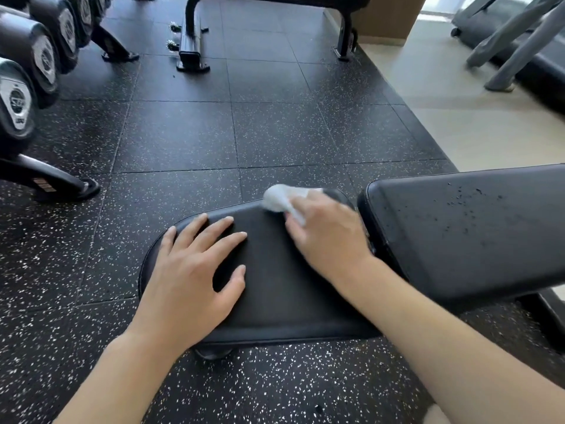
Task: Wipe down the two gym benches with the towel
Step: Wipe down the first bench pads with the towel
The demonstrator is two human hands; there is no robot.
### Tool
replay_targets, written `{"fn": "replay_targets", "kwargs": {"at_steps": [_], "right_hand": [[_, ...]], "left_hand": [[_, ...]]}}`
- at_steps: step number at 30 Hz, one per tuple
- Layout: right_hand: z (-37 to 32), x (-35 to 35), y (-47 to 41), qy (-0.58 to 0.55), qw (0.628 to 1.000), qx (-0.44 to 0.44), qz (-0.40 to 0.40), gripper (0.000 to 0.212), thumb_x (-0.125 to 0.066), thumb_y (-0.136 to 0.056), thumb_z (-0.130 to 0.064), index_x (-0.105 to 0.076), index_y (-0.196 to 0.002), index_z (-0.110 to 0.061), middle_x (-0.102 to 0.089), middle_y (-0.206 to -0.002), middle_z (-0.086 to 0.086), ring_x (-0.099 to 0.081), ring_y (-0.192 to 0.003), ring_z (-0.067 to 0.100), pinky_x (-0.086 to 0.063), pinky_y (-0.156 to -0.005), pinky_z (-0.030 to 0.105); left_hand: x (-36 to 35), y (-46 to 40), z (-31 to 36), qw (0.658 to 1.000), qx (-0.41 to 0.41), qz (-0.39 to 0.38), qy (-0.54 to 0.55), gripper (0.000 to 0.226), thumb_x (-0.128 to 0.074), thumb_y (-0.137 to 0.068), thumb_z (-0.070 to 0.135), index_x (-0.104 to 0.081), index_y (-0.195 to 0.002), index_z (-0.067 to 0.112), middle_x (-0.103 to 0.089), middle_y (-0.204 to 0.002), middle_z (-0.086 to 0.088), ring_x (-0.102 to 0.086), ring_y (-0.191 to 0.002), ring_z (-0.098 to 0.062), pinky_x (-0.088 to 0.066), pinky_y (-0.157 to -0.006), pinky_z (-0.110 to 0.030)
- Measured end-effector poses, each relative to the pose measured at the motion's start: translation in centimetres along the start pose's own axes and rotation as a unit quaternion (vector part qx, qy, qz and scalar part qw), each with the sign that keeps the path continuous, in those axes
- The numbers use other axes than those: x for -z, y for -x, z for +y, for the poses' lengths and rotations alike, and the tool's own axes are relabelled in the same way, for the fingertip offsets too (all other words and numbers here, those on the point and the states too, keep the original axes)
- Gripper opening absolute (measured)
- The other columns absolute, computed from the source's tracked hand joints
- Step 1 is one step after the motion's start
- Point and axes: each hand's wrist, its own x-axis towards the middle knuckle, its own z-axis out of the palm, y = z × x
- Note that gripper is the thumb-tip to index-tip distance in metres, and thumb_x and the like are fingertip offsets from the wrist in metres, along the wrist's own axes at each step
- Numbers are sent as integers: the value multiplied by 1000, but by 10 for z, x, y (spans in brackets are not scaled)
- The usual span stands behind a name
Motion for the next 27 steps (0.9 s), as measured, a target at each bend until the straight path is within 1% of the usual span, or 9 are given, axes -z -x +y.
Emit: {"fn": "replay_targets", "kwargs": {"at_steps": [4, 9, 11, 13, 17, 20, 23, 25, 27], "right_hand": [[-22, 3, 31, -43, 994, 96, -17, 27, -60, -96, -39, -69, -119, -28, -65, -98, -1, -69, -79, 25, -51, -61, 35], [46, 2, -6, -32, 998, -50, -1, 24, -55, -100, -40, -69, -113, -26, -66, -104, 1, -65, -98, 33, -45, -74, 38], [64, 1, -16, -31, 995, -97, 6, 24, -52, -101, -38, -69, -107, -22, -57, -88, 1, -62, -90, 35, -34, -69, 35], [58, -1, -16, -15, 995, -97, 6, 23, -53, -100, -35, -68, -105, -19, -56, -88, 1, -61, -88, 35, -34, -68, 36], [7, 3, 14, 5, 1000, 13, -2, 18, -62, -95, -33, -70, -102, -19, -66, -98, 7, -68, -83, 34, -50, -66, 38], [-24, 7, 50, -28, 994, 104, -22, 30, -54, -96, -36, -69, -119, -22, -62, -91, 1, -66, -72, 26, -54, -59, 37], [-26, 12, 65, -54, 988, 141, -39, 29, -52, -96, -39, -69, -117, -26, -60, -88, -3, -65, -68, 22, -53, -55, 36], [-7, 12, 52, -36, 993, 109, -27, 24, -58, -96, -38, -70, -113, -27, -64, -94, 0, -69, -74, 28, -54, -58, 37], [22, 9, 27, -7, 1000, 29, -4, 21, -62, -98, -38, -71, -112, -26, -67, -106, 4, -69, -89, 35, -52, -70, 40]], "left_hand": [[0, -1, -7, 1000, -21, 10, 12, 53, -50, -90, 48, -71, -135, 29, -58, -153, 6, -47, -147, -28, -30, -122, -61], [-1, 0, -9, 999, -30, 17, 18, 51, -51, -90, 47, -72, -132, 27, -59, -152, 5, -48, -146, -28, -30, -121, -61], [-1, 0, -10, 999, -31, 18, 18, 51, -51, -91, 46, -72, -132, 26, -59, -151, 5, -48, -146, -28, -31, -120, -61], [0, 0, -10, 999, -30, 16, 19, 51, -51, -91, 47, -72, -132, 27, -59, -152, 5, -48, -146, -28, -31, -121, -61], [2, 1, -9, 999, -25, 8, 28, 51, -50, -91, 48, -72, -133, 28, -58, -152, 7, -46, -148, -26, -30, -122, -59], [5, -1, -16, 998, -32, 7, 48, 48, -50, -91, 45, -73, -131, 28, -59, -151, 10, -47, -147, -22, -31, -122, -56], [9, -2, -24, 997, -35, 11, 71, 46, -50, -93, 43, -74, -129, 29, -60, -149, 13, -48, -146, -16, -33, -122, -51], [9, -2, -25, 997, -40, 15, 72, 45, -51, -93, 42, -75, -128, 28, -61, -148, 12, -50, -145, -17, -33, -122, -50], [8, -2, -24, 997, -39, 15, 70, 44, -51, -92, 42, -75, -127, 28, -61, -148, 12, -50, -145, -16, -33, -123, -49]]}}
